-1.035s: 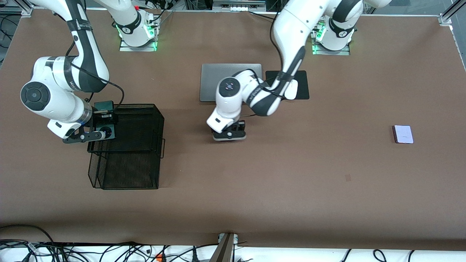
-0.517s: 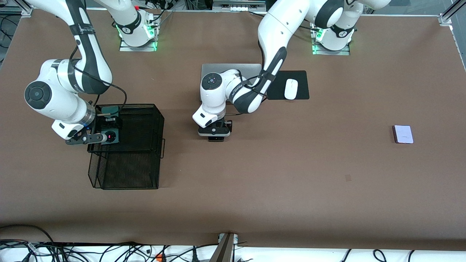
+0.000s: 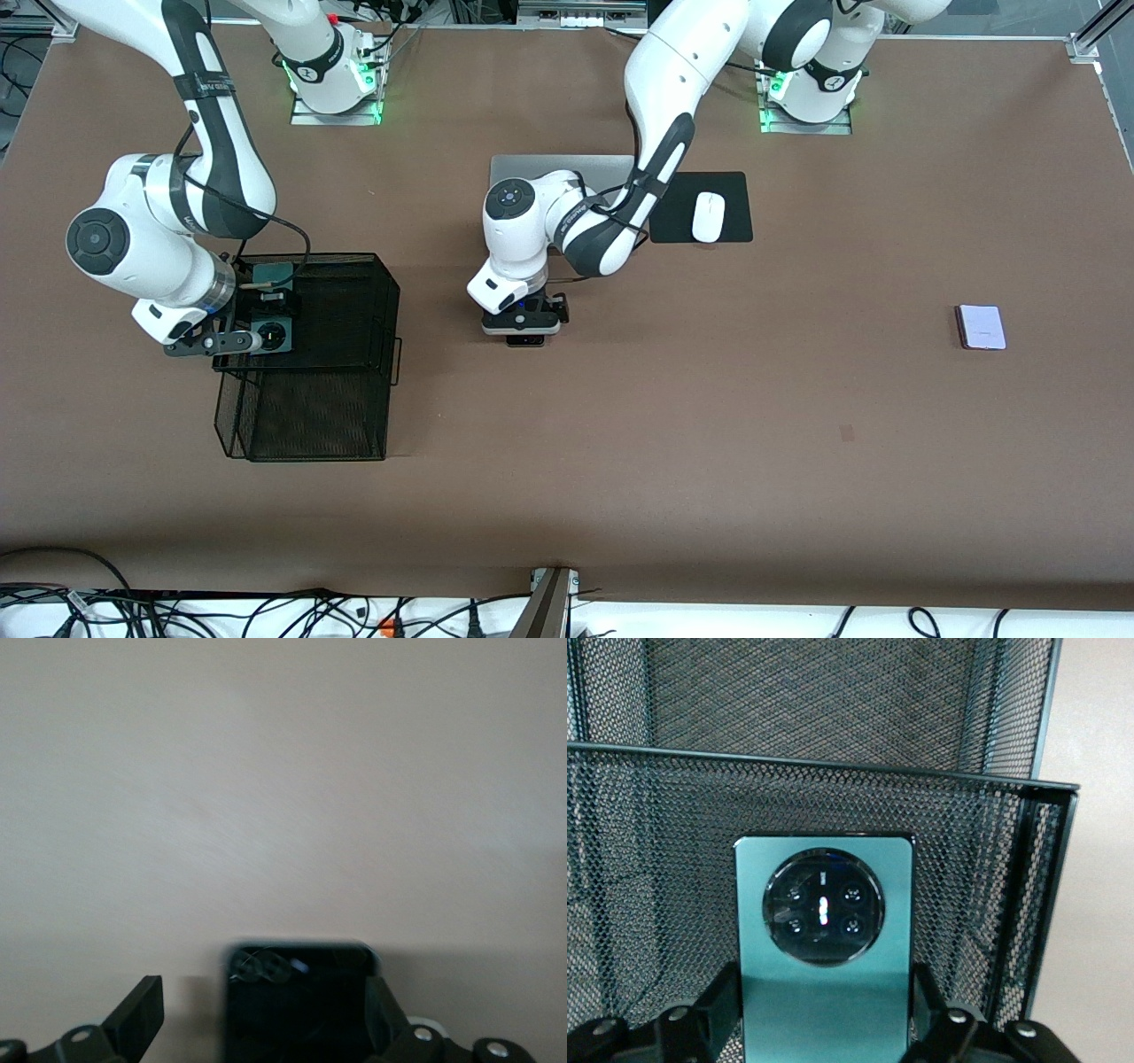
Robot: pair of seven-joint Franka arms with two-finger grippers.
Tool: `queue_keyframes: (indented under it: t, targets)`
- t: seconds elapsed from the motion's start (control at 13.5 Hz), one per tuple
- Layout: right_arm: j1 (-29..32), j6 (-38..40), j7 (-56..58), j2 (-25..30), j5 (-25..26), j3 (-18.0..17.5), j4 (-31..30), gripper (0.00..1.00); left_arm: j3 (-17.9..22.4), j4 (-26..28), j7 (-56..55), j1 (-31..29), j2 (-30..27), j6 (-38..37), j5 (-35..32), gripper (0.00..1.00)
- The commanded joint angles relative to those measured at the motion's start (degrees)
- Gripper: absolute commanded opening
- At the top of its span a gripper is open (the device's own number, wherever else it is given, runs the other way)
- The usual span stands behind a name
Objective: Place phones with both arms
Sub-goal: 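Place the green phone in the basket while the left gripper sets down the flip phone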
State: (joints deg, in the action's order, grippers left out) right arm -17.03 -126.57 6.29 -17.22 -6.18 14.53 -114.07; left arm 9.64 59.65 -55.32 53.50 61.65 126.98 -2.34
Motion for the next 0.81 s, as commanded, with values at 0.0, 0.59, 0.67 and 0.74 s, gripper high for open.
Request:
queue_keyframes:
  t: [0.0,0.59,0.67,0.74]
  targets:
    - [0.3,0.6,-0.5,0.3,-1.1,-0.1,1.6,0.99,-0.8,5.4,3.1,-4.9,-8.3,-8.3,-0.6,1.00]
    - [-7.6,19.3,-11.7,-4.1,-1.1,-0.6,23.0,0.99,-0.9,38.1,25.2,-20.6,-34.0,-8.1,-1.2,1.00]
    - [-9.8,20.6,-15.3,-5.7,-1.3,-0.7,25.7,0.99,-0.8,40.4,28.9,-23.2,-36.0,-8.1,-1.4,1.00]
    - [-12.6,20.7,-19.0,-7.5,-2.3,-0.6,28.0,0.99,-0.8,42.8,34.3,-26.5,-38.1,-8.1,-1.5,1.00]
